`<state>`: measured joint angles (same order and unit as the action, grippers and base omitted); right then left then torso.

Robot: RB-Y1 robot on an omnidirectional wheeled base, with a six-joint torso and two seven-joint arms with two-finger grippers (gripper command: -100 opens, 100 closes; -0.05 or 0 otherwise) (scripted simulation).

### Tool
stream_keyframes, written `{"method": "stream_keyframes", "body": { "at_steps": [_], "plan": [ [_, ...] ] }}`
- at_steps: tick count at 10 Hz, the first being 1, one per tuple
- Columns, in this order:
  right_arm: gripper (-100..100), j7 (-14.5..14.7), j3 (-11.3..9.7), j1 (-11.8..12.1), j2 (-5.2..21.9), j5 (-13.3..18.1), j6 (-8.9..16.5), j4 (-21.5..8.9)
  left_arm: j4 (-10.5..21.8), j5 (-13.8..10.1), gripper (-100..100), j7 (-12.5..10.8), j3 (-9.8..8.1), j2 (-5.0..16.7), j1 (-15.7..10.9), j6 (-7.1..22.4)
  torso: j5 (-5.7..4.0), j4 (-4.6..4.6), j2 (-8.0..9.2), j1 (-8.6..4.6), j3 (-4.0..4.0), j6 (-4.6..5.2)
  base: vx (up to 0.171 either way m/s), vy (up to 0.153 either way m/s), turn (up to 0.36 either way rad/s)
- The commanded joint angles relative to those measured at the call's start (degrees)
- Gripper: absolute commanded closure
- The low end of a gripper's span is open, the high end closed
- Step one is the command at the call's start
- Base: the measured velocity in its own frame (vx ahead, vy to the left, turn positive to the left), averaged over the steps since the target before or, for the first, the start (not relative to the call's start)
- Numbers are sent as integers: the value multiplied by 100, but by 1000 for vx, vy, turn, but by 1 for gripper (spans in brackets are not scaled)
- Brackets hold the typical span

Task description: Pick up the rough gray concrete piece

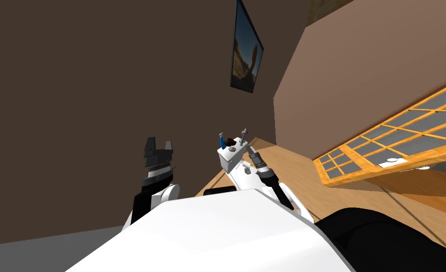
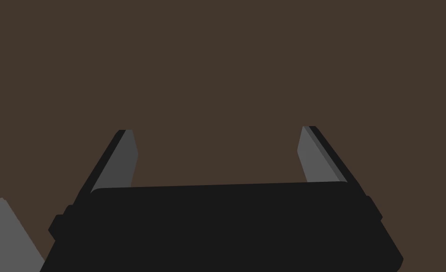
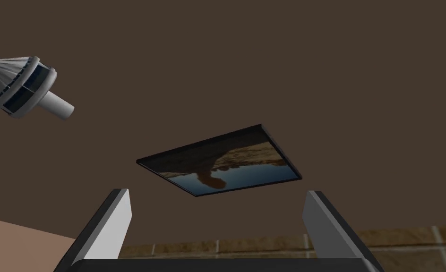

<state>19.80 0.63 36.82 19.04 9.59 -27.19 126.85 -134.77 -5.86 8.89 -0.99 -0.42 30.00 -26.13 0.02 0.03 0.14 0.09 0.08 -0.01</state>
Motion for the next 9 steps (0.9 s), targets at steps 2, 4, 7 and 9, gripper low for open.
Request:
{"method": "stream_keyframes", "body": {
  "at_steps": [2,4,7,9],
  "plan": [
    [-100,465,-17,-124,442,270,-24,-272,0,0,0,0,0,0,0,0,0,0,-1,0,-1,0,-39,35,180],
    [-100,661,-22,-164,738,391,-36,-381,0,0,0,0,-1,0,1,0,0,-1,-6,-3,-3,3,-21,26,112],
    [-100,1025,-34,-240,1205,662,-66,-611,0,0,0,0,-1,0,1,0,-1,-2,-9,-5,-5,4,-20,28,127],
    [-100,1205,-40,-276,1458,809,-84,-730,0,0,0,0,0,0,0,0,0,-2,-9,-1,-5,0,-19,32,160]
  ]
}}
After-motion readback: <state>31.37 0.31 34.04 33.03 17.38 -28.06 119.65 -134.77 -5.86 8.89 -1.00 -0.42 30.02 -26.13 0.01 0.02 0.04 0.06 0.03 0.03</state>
